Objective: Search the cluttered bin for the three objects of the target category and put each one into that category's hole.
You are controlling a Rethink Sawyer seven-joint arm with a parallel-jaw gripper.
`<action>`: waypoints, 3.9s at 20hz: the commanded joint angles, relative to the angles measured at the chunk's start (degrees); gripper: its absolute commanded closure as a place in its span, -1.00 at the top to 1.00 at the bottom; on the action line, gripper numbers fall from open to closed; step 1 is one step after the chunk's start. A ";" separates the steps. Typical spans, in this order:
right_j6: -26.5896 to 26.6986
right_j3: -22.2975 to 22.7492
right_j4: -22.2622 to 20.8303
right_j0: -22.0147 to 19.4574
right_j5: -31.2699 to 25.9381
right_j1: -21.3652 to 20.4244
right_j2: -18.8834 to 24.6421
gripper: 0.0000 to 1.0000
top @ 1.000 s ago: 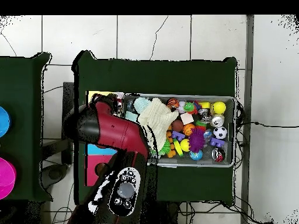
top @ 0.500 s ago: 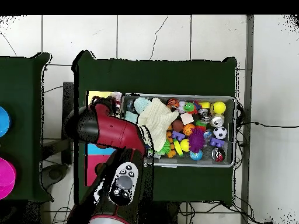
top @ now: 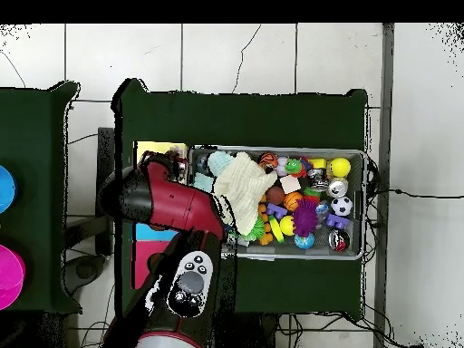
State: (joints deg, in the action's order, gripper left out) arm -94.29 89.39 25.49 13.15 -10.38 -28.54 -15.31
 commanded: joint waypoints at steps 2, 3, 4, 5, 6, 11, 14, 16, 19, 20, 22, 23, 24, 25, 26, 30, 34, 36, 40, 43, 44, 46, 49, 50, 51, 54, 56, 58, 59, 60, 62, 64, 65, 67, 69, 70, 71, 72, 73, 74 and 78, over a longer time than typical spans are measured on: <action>-11.33 2.04 -0.34 1.17 -8.75 1.99 2.92 -1.00; -11.55 2.24 -0.20 1.28 -8.87 1.88 2.96 -1.00; -11.75 2.54 -0.03 1.30 -8.82 1.73 3.11 -1.00; -11.96 2.84 0.14 1.32 -8.78 1.57 3.27 -1.00; -12.03 3.42 0.24 1.16 -8.12 1.37 3.66 -1.00; -12.39 5.59 0.27 1.78 -8.63 -0.76 3.24 -1.00; -11.84 7.25 -0.04 1.22 -6.88 -0.83 4.43 -1.00; -11.29 7.03 -0.50 1.21 -6.45 0.91 4.55 -1.00; -10.25 7.22 -0.82 -0.32 -5.09 3.51 6.83 -1.00; -9.71 7.09 -1.14 -0.97 -4.11 4.54 7.63 -1.00; -9.36 6.03 -1.37 -1.33 -3.32 6.54 7.96 -1.00; -9.29 5.85 -1.47 -1.52 -2.74 7.22 8.30 -1.00; -8.93 5.65 -1.59 -2.43 -1.80 8.21 9.59 -1.00; -9.01 5.58 -1.62 -2.71 -1.05 8.79 10.18 -1.00; -9.26 5.41 -1.62 -3.00 0.12 9.61 10.79 -1.00; -10.00 4.98 -1.15 -3.52 0.98 11.13 12.11 -1.00; -10.55 4.66 -0.94 -4.45 2.62 11.95 13.87 -1.00; -10.46 4.21 -0.95 -4.80 3.13 12.18 14.49 -1.00; -10.26 3.74 -1.13 -4.92 3.63 11.85 14.98 -1.00; -9.97 4.45 -1.21 -5.90 2.86 9.64 16.13 -1.00; -9.89 4.99 -1.55 -6.53 3.47 8.53 17.05 -1.00; -9.78 5.42 -1.76 -6.26 2.94 6.46 16.49 -1.00; -9.12 5.85 -2.14 -5.47 0.65 2.87 14.93 -1.00; -8.97 5.85 -2.37 -5.20 0.55 1.31 14.35 -1.00; -8.59 5.86 -2.61 -4.93 -0.18 0.32 13.77 -1.00; -8.36 5.64 -2.25 -3.89 -4.73 -2.44 11.55 -1.00; -8.20 5.51 -2.45 -3.19 -7.31 -3.70 9.86 -1.00; -7.97 5.17 -2.93 -2.60 -9.67 -4.64 7.97 -1.00; -7.74 5.15 -3.27 -2.49 -10.36 -5.03 7.34 -1.00; -7.40 4.67 -3.92 -2.09 -11.76 -5.55 6.17 -1.00; -6.90 3.89 -5.35 -1.36 -13.21 -6.55 4.13 -1.00; -6.96 3.44 -6.28 -1.04 -14.70 -7.41 3.15 -1.00; -7.05 3.21 -6.71 -0.85 -15.55 -7.90 2.61 -1.00; -6.80 2.78 -7.65 -0.66 -16.71 -8.94 1.79 -1.00; -6.77 2.98 -8.40 -0.60 -17.65 -10.30 1.19 -1.00; -6.79 3.64 -8.71 -0.65 -18.02 -11.23 0.99 -1.00; -6.64 3.49 -8.97 -0.89 -18.75 -11.63 0.94 -1.00; -6.29 4.07 -9.41 -1.19 -19.35 -12.50 0.90 -1.00; -6.02 4.01 -9.73 -1.53 -19.85 -12.83 0.93 -1.00; -5.27 4.67 -10.27 -2.24 -20.17 -13.74 1.09 -1.00; -2.85 6.08 -12.16 -4.75 -20.51 -16.20 1.69 -1.00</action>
State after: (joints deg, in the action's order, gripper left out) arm -94.29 91.65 16.76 11.82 -23.15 -41.73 -14.04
